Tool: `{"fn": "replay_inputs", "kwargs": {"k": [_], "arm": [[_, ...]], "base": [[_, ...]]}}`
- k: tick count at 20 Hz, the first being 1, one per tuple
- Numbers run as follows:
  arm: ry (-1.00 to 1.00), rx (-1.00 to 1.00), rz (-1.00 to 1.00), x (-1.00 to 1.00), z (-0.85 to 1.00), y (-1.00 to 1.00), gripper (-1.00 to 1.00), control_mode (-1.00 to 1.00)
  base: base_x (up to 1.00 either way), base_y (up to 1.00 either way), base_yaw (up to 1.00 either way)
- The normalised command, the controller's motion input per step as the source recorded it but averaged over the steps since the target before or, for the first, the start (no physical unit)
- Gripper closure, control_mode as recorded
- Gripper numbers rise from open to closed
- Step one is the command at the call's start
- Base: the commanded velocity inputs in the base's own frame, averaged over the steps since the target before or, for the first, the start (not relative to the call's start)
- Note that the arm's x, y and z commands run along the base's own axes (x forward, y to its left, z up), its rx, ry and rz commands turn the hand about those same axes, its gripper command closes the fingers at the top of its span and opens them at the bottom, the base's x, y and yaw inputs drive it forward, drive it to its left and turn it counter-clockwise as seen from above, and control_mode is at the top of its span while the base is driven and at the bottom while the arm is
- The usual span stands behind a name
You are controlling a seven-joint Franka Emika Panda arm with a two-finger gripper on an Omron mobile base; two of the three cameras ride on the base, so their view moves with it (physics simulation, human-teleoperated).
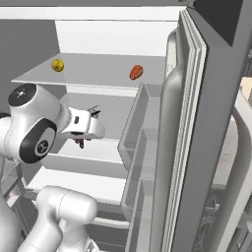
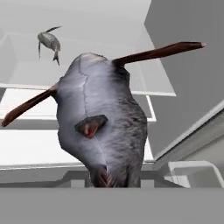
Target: Gather the lemon and sweet potato from the fridge and place them on a tray on the dining counter. Then gather the fishs from the fridge and place them on the other tray.
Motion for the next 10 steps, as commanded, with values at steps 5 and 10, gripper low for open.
{"fn": "replay_inputs", "kwargs": {"k": [5,10], "arm": [[0.00,0.01,0.00,-0.89,0.13,0.31,1.00,-1.00],[0.00,0.00,0.01,-0.53,0.28,0.17,1.00,-1.00]], "base": [[0.00,0.00,0.00],[0.00,0.00,0.00]]}}
